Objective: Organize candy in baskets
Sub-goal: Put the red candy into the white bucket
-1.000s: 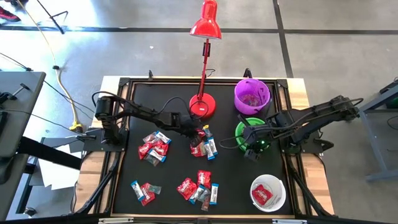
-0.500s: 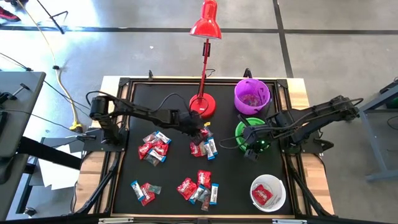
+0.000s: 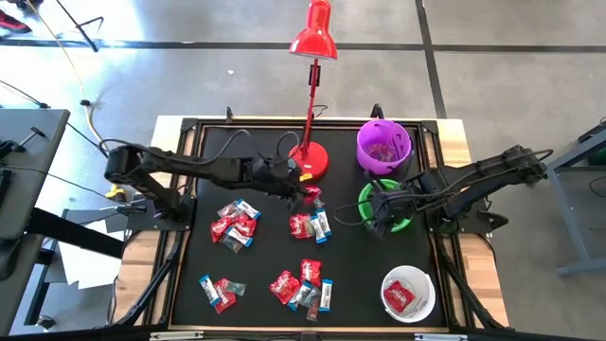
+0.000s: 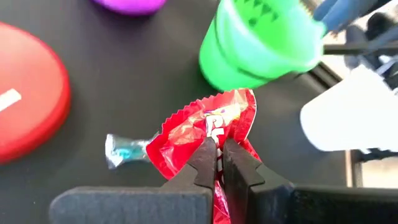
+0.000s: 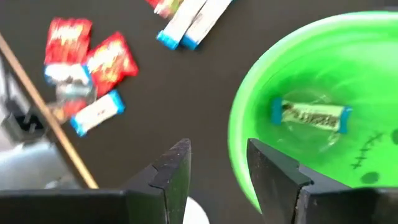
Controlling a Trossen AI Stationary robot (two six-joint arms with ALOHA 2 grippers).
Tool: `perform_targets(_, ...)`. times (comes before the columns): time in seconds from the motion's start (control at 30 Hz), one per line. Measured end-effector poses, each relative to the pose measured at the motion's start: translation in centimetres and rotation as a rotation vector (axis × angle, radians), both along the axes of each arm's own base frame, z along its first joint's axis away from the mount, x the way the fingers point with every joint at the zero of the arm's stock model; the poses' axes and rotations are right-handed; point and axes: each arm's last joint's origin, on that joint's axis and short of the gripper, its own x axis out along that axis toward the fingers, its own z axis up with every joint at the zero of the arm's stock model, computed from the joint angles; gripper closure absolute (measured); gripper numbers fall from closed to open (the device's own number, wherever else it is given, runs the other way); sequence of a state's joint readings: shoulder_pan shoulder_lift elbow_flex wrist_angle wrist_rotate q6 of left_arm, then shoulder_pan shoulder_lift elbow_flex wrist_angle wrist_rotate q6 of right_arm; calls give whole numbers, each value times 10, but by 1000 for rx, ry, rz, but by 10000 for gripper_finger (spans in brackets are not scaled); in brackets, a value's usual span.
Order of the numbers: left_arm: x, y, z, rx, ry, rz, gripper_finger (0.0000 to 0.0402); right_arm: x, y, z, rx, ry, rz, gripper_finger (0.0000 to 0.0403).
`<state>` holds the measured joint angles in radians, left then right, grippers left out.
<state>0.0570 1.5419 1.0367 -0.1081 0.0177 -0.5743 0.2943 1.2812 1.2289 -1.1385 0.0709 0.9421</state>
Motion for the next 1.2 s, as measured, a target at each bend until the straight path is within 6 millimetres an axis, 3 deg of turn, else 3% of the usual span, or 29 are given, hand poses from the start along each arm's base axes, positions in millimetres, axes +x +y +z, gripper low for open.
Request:
perform_targets(0.2,-3,1,23,25,-139,29,401,4,-6,2,-107,-69,-115,252)
perform_targets(0.37,2,1,37,20,-288,42,401,20,-17,9,-190,-231,-137,252)
perform_targets(0.67,5,-10,43,32,-357,42,401,48,-28,34,-255,-581,-89,252)
perform_targets(1.2,6,-34,53,64,-455,46,401,54,-28,44,-267,-693,-81,252)
